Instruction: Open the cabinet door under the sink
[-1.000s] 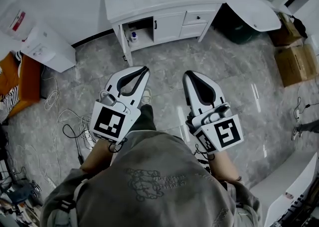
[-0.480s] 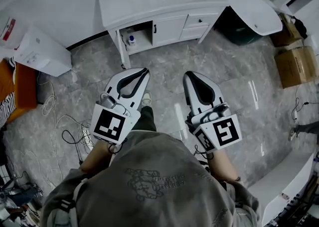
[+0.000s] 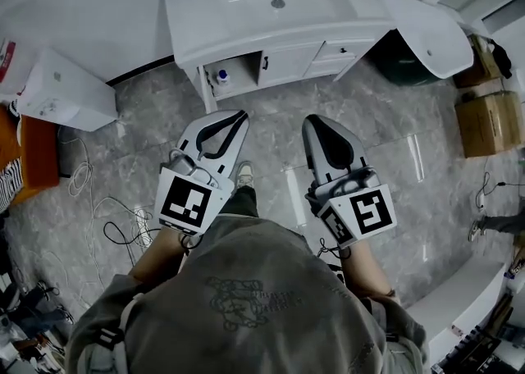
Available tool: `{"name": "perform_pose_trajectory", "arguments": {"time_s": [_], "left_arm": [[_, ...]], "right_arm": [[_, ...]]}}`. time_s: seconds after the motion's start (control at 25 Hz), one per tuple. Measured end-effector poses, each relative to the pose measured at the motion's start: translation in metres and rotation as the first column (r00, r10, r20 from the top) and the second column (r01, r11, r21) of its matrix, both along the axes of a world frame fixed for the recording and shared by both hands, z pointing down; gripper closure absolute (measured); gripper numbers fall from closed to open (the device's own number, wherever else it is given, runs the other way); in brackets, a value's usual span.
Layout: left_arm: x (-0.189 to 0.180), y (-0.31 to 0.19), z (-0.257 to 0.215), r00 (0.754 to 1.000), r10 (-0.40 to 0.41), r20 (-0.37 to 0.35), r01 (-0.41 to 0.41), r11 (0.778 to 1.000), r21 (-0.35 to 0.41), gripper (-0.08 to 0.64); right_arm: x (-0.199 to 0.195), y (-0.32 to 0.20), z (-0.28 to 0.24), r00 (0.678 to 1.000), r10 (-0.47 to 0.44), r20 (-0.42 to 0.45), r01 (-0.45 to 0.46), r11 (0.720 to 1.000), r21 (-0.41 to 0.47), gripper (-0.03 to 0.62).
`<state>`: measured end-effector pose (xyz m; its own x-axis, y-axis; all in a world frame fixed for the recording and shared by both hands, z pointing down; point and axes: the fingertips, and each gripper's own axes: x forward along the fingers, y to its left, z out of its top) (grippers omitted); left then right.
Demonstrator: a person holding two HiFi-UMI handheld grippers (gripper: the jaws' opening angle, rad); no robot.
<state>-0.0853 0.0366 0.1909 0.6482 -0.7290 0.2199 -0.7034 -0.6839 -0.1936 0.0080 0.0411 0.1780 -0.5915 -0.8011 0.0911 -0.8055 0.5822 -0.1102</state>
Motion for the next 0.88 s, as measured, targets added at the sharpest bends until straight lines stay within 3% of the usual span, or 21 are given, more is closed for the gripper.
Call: {"name": "perform_pose_trajectory", "arguments": {"time_s": [0.28,0.52,0.88], "left_arm": [[-0.026,-0.077,0.012,1.0,0.006,0.018,-0.006,1.0,-0.004,0.538],[-0.04,-0.122,0.029,0.997,-0.027,-0.066,0.025,0.999,-0.022,0.538],[-0.039,-0.17,0.065,0.996,-0.081,-0.043,0.078,0.995,-0.067,0.538]], "right_arm": [[-0.025,-0.081,0.013,1.0,0.008,-0.028,-0.008,1.0,-0.021,0.561],[-0.034,-0.131,0.036,0.999,0.049,-0.018,-0.05,0.996,-0.067,0.561],[-0.024,-0.187,0.075,0.993,0.099,-0.067,-0.107,0.986,-0.125,0.56]]}}
